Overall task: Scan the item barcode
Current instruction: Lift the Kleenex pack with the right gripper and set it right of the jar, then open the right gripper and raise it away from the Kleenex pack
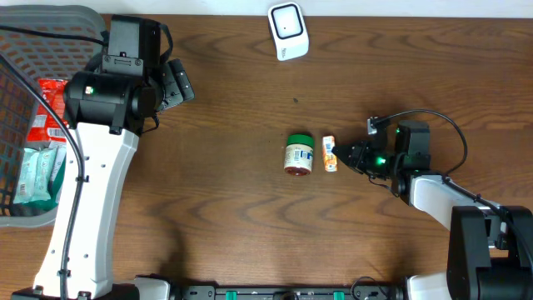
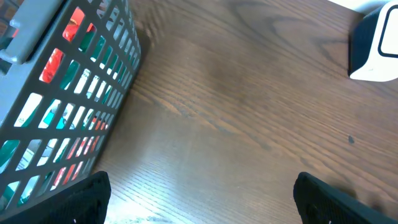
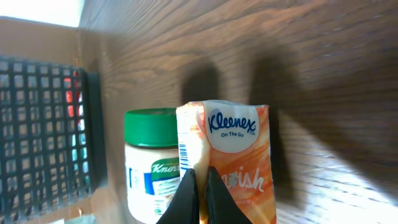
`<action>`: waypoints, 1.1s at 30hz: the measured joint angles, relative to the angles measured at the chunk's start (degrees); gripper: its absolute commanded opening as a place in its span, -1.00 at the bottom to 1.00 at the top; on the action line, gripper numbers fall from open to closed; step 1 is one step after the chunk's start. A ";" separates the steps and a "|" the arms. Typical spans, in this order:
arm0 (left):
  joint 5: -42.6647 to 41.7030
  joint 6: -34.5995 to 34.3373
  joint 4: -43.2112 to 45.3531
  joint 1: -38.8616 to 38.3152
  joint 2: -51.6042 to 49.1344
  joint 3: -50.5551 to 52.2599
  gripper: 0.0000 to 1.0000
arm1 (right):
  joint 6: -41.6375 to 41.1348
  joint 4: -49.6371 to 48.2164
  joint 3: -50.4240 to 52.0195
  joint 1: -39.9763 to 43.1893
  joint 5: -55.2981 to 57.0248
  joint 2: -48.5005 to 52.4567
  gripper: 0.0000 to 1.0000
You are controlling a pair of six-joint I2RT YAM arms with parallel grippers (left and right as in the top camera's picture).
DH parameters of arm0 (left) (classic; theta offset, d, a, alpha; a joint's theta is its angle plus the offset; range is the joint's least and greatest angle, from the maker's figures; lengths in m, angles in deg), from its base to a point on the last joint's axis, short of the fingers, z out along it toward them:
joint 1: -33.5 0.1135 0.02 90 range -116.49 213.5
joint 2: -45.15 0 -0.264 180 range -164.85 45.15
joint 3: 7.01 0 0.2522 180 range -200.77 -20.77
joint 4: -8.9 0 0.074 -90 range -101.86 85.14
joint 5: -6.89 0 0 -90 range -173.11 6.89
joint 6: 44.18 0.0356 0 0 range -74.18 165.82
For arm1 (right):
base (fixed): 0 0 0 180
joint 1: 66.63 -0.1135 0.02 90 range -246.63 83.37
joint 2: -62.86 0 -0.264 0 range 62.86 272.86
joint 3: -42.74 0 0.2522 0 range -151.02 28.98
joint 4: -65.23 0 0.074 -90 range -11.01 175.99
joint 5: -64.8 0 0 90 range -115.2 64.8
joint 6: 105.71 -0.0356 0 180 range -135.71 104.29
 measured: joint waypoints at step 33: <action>0.00 0.00 0.00 0.00 0.00 0.02 0.88 | -5.11 -0.72 0.00 -3.41 3.06 0.00 -0.97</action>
